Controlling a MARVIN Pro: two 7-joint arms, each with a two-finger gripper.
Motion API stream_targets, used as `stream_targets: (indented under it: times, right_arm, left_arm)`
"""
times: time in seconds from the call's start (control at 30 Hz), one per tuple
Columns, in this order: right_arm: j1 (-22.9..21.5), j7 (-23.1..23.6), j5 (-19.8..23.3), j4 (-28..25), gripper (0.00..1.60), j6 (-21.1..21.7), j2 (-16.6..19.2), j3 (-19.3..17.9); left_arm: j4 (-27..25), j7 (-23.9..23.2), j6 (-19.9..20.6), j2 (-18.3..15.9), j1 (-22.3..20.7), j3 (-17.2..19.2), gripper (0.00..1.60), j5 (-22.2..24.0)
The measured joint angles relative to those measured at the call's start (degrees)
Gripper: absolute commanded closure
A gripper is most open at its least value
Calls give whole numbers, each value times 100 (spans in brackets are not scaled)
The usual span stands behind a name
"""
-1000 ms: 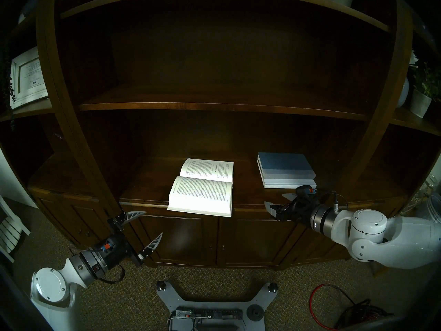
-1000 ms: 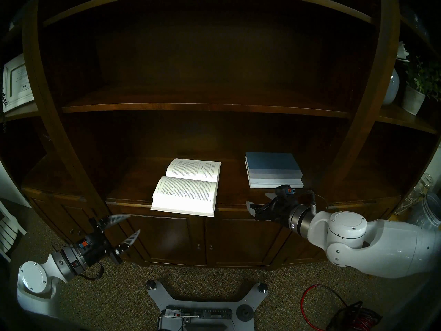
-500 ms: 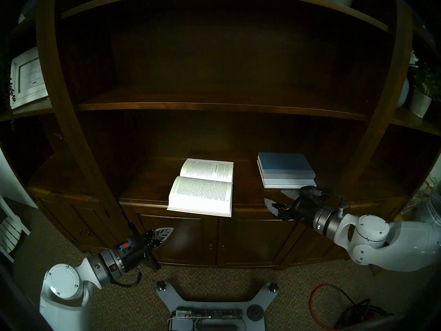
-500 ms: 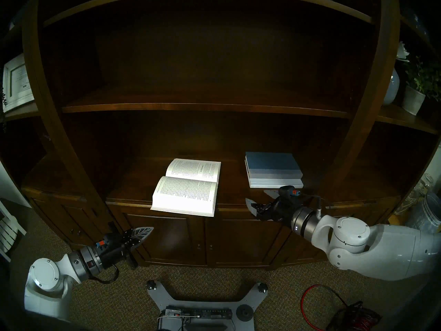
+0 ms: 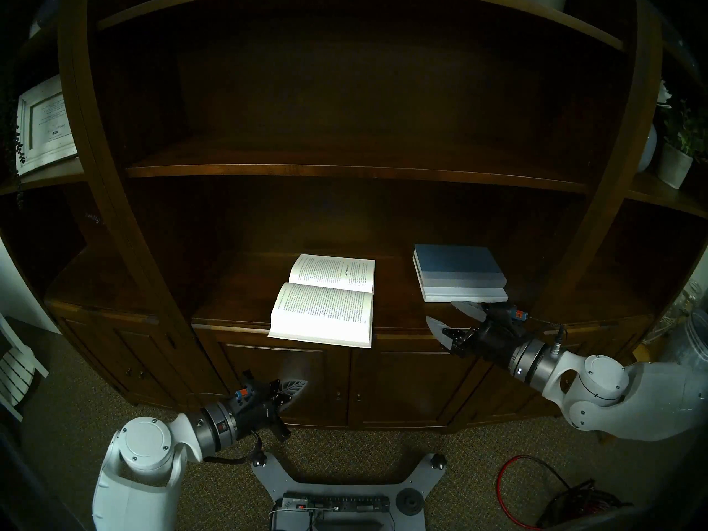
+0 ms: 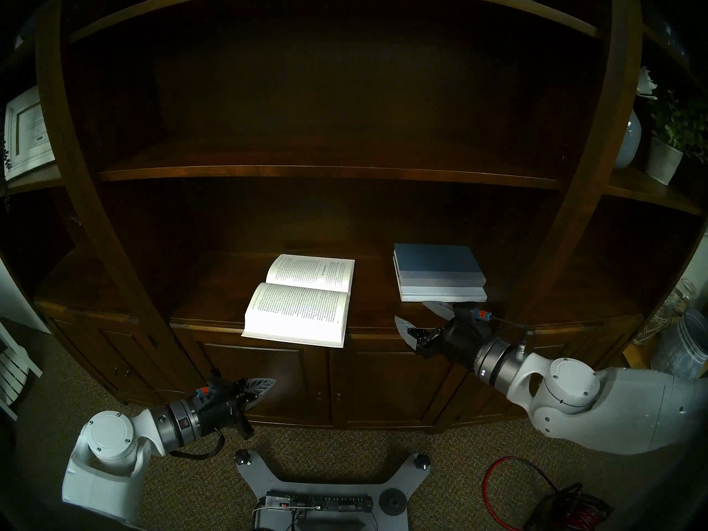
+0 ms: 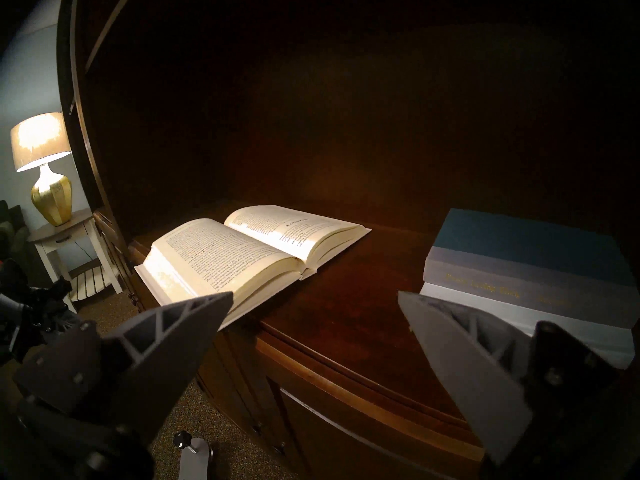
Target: Close the books and align them horizontally on the shelf
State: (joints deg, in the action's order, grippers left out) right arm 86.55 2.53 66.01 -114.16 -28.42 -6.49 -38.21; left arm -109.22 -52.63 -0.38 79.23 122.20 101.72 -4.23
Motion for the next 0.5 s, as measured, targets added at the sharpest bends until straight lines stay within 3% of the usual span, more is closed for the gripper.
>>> stream_targets:
  times: [0.5]
  right_arm:
    - [261,633,-116,354,0,-1095,2,1]
  left_arm:
    - [251,629,817,227,-813,-562,160,-399]
